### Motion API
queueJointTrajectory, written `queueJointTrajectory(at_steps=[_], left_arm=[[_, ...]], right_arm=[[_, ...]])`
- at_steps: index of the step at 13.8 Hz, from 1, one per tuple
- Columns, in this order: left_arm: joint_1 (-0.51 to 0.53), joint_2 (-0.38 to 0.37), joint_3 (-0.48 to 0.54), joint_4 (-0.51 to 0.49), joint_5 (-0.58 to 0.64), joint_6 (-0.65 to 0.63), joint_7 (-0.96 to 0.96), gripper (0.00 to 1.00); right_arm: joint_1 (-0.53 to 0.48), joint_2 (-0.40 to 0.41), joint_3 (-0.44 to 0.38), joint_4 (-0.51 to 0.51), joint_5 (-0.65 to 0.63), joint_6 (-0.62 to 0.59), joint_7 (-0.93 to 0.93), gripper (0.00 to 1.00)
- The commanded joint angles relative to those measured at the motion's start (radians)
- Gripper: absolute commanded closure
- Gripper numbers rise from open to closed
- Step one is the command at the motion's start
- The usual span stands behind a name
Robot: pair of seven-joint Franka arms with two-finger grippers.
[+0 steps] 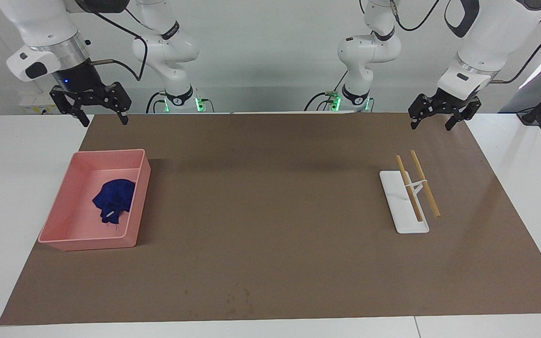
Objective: Wipe water with towel using both arms
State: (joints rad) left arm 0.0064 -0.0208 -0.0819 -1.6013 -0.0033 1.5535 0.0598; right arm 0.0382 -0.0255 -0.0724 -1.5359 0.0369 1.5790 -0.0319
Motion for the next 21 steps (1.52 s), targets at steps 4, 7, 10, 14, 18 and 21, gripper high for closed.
queueJointTrajectory(at_steps=[4,7,10,14,18,21], left_arm=[[-0.005,-0.018,0.005,-0.011,0.016,-0.015,0.003,0.00],[-0.003,-0.018,0.005,-0.011,0.016,-0.013,0.003,0.00],[-0.003,-0.018,0.005,-0.011,0.016,-0.013,0.003,0.00],[-0.005,-0.018,0.005,-0.011,0.016,-0.015,0.003,0.00],[-0.003,-0.018,0.004,-0.011,0.016,-0.013,0.003,0.00],[-0.003,-0.018,0.004,-0.011,0.016,-0.013,0.003,0.00]], right_arm=[[-0.018,-0.007,-0.023,-0.015,-0.035,0.021,-0.077,0.00],[-0.018,-0.007,-0.026,-0.018,-0.037,0.030,-0.085,0.00],[-0.017,-0.007,-0.027,-0.021,-0.034,0.030,-0.085,0.00],[-0.018,-0.013,-0.029,-0.036,-0.012,0.033,-0.079,0.00],[-0.041,-0.014,-0.032,-0.047,0.041,0.033,-0.085,0.00],[-0.037,-0.014,-0.035,-0.047,0.040,0.033,-0.085,0.00]])
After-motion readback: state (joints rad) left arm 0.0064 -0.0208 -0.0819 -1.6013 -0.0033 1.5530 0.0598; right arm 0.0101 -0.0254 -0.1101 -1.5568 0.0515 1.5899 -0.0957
